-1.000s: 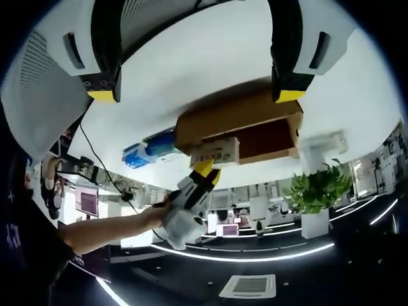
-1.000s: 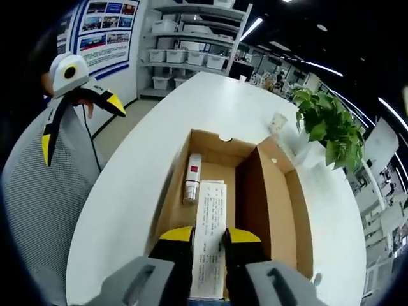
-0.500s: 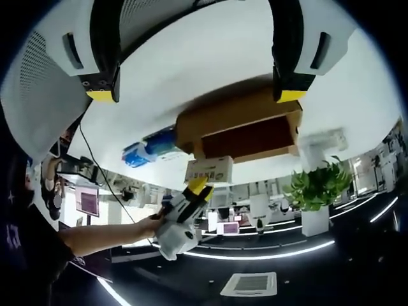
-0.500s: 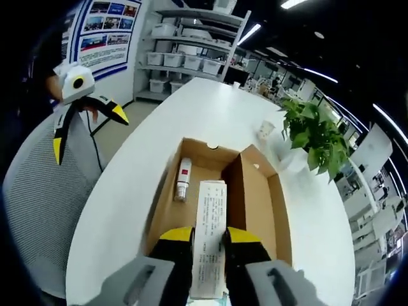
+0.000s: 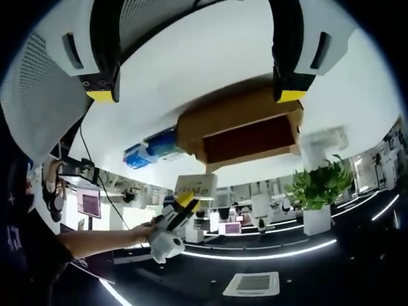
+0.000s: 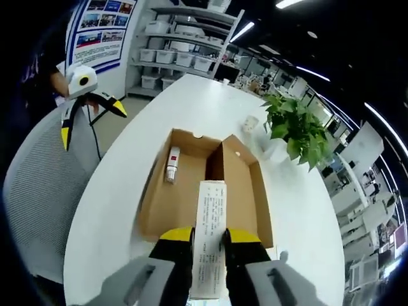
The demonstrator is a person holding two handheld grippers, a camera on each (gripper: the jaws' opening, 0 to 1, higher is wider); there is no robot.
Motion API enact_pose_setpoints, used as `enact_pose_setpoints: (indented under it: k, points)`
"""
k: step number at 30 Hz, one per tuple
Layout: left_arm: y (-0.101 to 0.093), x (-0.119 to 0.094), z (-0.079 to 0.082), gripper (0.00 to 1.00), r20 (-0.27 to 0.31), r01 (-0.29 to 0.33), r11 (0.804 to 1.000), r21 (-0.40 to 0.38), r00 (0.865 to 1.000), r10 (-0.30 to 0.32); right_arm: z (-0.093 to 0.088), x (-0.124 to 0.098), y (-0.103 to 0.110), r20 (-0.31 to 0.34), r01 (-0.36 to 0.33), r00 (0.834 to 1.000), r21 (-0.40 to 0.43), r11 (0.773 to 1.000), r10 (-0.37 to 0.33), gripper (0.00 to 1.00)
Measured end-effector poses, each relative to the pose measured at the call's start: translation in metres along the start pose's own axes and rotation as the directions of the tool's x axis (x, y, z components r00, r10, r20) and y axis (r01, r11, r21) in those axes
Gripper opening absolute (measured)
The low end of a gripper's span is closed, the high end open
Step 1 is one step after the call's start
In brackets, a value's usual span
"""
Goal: Operate the shoe box by opening the lid, removing the specified soft item, and placing it in the target area until the item is outside and the box remains undamaged.
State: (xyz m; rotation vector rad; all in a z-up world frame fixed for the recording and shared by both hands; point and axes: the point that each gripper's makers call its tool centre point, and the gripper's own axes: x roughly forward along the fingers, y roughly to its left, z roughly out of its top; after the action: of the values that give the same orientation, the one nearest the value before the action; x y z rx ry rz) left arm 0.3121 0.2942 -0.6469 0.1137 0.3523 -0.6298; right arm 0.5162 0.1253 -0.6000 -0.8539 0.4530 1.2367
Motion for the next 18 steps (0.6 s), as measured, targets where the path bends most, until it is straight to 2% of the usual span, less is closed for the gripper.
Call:
enact_pose_setpoints:
  k: [7, 18]
  points:
    - [-0.001, 0.001, 0.000, 0.99, 0.000, 0.005, 1.000, -0.005, 1.000, -0.005, -0.025, -0.017, -0.009, -0.022, 0.026, 0.999, 0.016, 1.000, -0.026, 0.14]
    - [-0.002, 0.001, 0.000, 0.99, -0.004, 0.011, 1.000, 0.003, 1.000, -0.011, -0.072, -0.027, -0.016, -0.087, 0.034, 0.996, 0.008, 0.999, -0.033, 0.14]
